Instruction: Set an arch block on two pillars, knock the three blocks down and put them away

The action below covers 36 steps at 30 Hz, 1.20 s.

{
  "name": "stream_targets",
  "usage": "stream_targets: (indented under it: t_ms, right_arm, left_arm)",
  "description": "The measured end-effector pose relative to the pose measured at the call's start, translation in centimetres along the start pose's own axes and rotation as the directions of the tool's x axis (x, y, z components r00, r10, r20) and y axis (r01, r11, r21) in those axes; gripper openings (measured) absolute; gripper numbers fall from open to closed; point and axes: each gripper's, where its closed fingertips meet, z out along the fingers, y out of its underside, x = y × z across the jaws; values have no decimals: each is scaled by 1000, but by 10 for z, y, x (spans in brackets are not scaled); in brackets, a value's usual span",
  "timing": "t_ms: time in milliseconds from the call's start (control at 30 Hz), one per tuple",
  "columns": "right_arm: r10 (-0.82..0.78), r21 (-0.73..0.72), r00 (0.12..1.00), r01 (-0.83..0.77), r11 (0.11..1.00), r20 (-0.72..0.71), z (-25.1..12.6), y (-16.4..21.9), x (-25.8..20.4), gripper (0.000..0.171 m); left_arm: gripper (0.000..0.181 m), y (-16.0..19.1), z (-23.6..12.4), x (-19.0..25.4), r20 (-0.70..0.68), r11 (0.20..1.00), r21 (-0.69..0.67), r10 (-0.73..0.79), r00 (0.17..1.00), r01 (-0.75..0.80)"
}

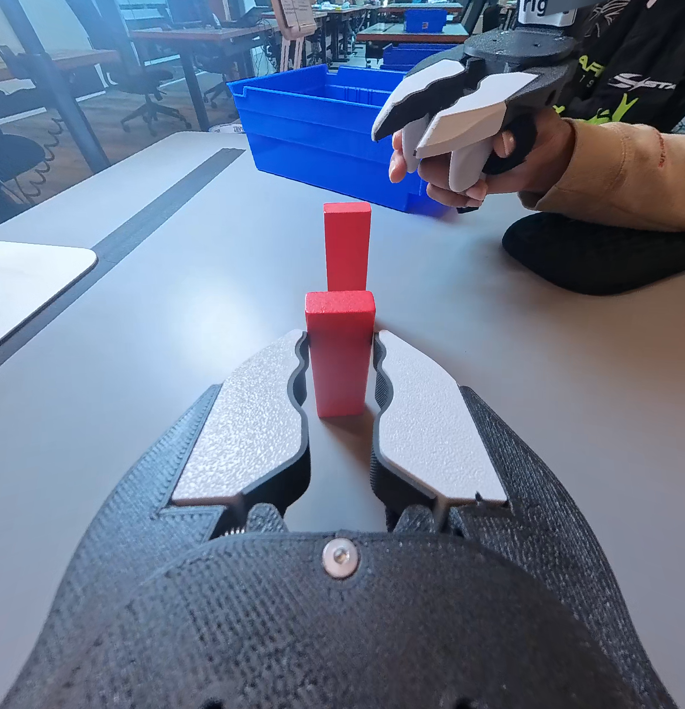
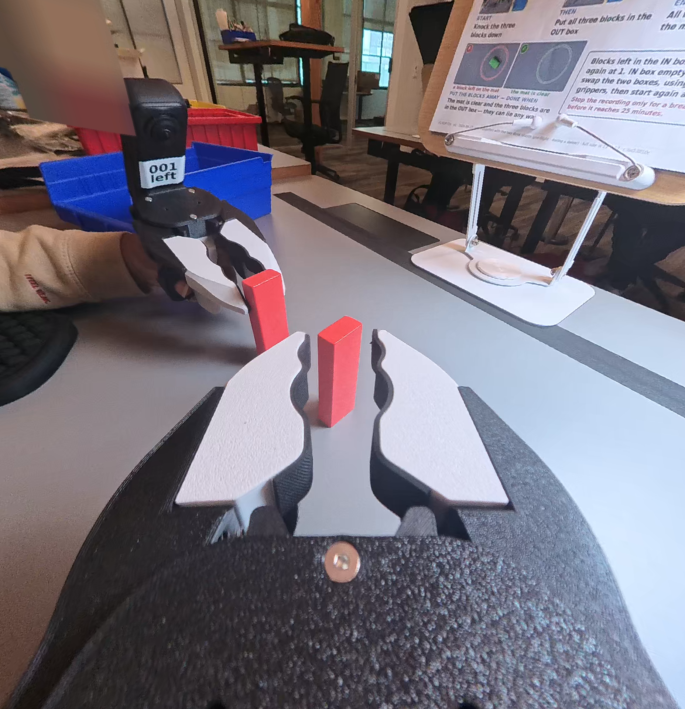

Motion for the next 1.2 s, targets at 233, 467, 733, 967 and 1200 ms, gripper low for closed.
stream_targets:
  t_ms: [233,467,733,967,1200]
  right_arm:
    - [1,1,1000,-1,1000,4,0,0,-1,31]
    - [2,1,1000,-2,1000,4,0,0,-1,31]
    - [1,-3,1000,-1,1000,7,0,1,-1,31]
    - [1,-3,1000,-1,1000,8,0,1,-2,31]
    - [1,-2,1000,-1,1000,8,0,1,-2,31]
  left_arm:
    - [34,2,1,0,3,1000,-7,2,1000,-2]
    - [32,3,2,-2,12,1000,-14,2,1000,-2]
    - [32,3,1,-1,4,1000,-16,-2,1000,2]
    - [32,3,0,-1,-3,1000,-20,-1,1000,1]
    - [32,3,0,0,-4,1000,-21,9,1000,-9]
